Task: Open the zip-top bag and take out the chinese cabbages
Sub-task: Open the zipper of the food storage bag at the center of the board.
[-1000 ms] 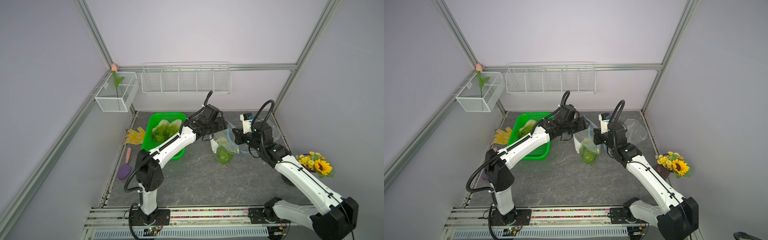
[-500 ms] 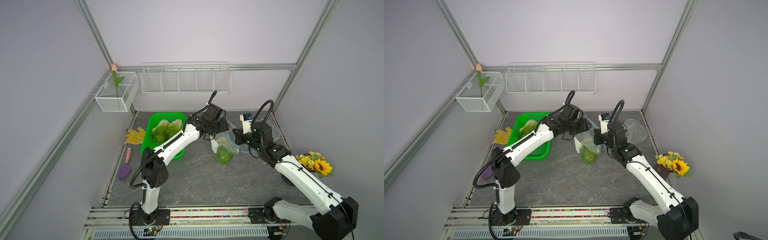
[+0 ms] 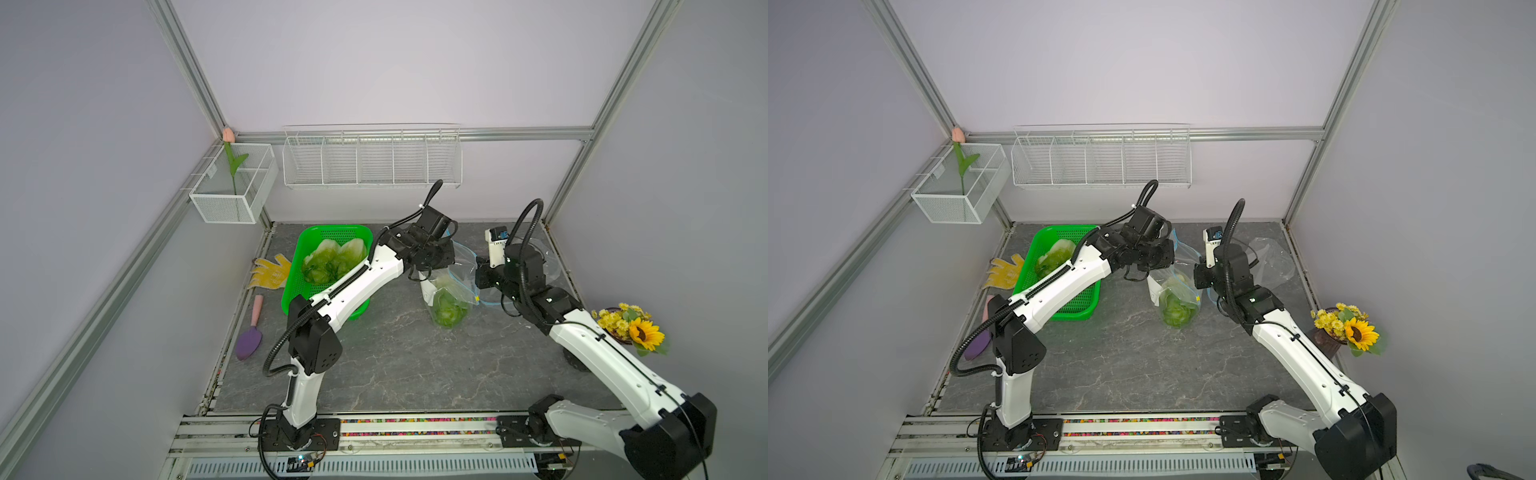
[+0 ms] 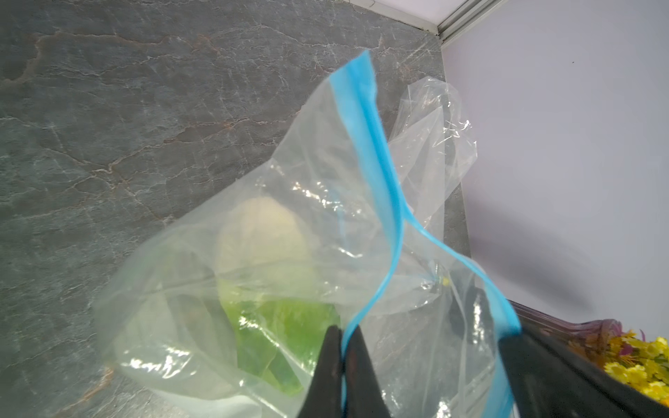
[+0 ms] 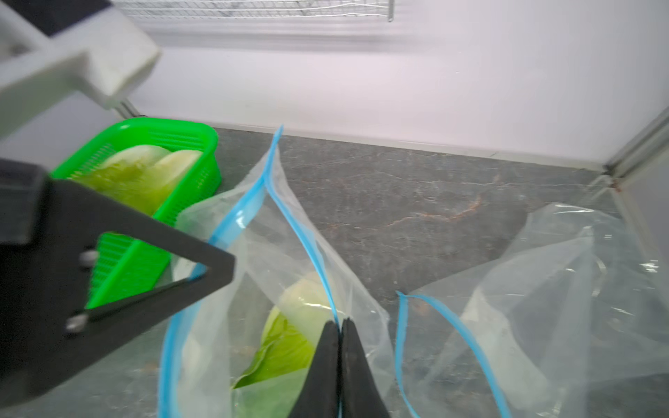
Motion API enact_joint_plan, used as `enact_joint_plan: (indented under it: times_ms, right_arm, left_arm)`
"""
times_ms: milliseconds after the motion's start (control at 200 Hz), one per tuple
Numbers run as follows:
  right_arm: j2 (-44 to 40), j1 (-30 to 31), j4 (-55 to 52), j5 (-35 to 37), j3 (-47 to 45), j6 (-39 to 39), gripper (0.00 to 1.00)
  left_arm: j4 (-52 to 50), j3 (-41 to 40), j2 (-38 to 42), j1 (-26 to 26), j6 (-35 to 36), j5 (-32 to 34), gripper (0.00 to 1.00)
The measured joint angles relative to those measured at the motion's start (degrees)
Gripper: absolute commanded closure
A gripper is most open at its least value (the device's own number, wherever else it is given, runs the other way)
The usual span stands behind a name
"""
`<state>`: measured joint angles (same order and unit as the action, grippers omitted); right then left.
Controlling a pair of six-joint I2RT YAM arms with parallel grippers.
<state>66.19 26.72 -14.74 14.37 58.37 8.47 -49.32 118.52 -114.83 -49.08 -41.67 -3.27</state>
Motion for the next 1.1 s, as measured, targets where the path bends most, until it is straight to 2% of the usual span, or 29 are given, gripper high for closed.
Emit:
enact_joint_plan:
  times_ms: [145, 290, 485, 595, 675, 885, 960, 1105]
  right_arm:
    - [0.0, -0.7, -3.1, 7.0, 3.1, -3.1, 0.93]
    - [0.4, -3.8, -5.3, 10.3, 9.2, -4.8, 0.93]
    - [3.0, -5.8, -7.5, 11.3, 20.0, -8.6, 0.93]
    - [4.7, -5.9, -7.8, 8.1, 25.6, -11.5, 0.93]
    - [5.6, -5.5, -8.0, 4.6, 27.0, -13.3, 0.93]
    - [9.4, -0.8, -8.7, -2.0, 23.6, -16.7, 0.93]
    - [10.8, 1.0, -8.5, -4.2, 21.4, -16.5, 0.93]
    - [12.5, 2.6, -6.9, -9.6, 18.5, -14.0, 0.93]
  left_arm:
    - [-1.4, -0.1, 1.9, 0.0, 1.3, 1.5, 1.00]
    - [-1.7, 0.6, 4.3, 0.3, 2.8, 2.3, 1.00]
    - [-2.4, 10.4, 3.5, 1.1, 4.6, 2.1, 1.00]
    - [-1.9, 11.9, 4.0, 1.7, 4.7, 2.2, 1.00]
    - [-0.9, 9.1, 4.9, 2.2, 4.5, 2.2, 1.00]
    - [1.2, -8.6, 10.0, 4.1, 1.9, 3.1, 0.99]
    - [1.4, -14.0, 12.2, 4.7, 0.8, 3.9, 0.92]
    - [0.9, -21.0, 17.5, 5.5, -0.4, 5.7, 0.48]
